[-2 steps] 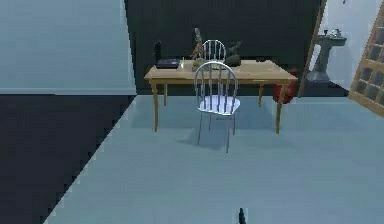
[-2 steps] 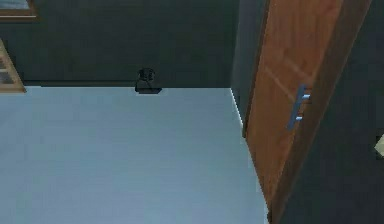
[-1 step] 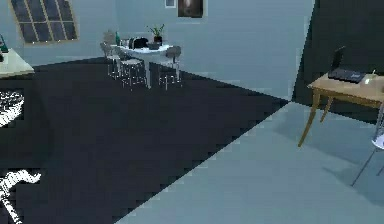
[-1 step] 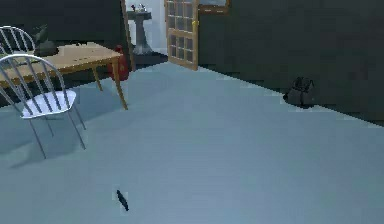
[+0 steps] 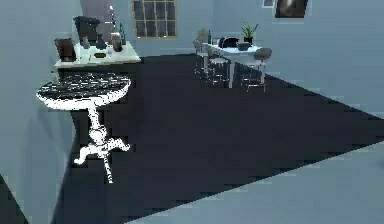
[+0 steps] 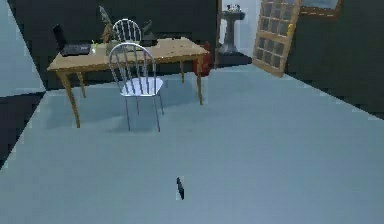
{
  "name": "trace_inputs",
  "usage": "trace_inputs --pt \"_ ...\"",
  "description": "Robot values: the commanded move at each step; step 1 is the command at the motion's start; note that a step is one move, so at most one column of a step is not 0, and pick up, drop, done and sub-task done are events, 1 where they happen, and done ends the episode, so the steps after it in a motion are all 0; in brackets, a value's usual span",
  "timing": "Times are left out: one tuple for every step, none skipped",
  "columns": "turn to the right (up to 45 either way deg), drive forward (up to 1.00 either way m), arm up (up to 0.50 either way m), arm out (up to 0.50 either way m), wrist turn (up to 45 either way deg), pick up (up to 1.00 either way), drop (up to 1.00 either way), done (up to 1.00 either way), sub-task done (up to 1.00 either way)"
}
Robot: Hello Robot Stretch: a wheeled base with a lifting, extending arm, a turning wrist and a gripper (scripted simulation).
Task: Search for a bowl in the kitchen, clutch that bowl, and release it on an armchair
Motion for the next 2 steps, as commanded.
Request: trace_inputs --pt "0.0 1.00 0.00 0.00 0.0 0.00 0.00 0.00 0.00" --pt "0.0 1.00 0.00 0.00 0.0 0.00 0.00 0.00 0.00"
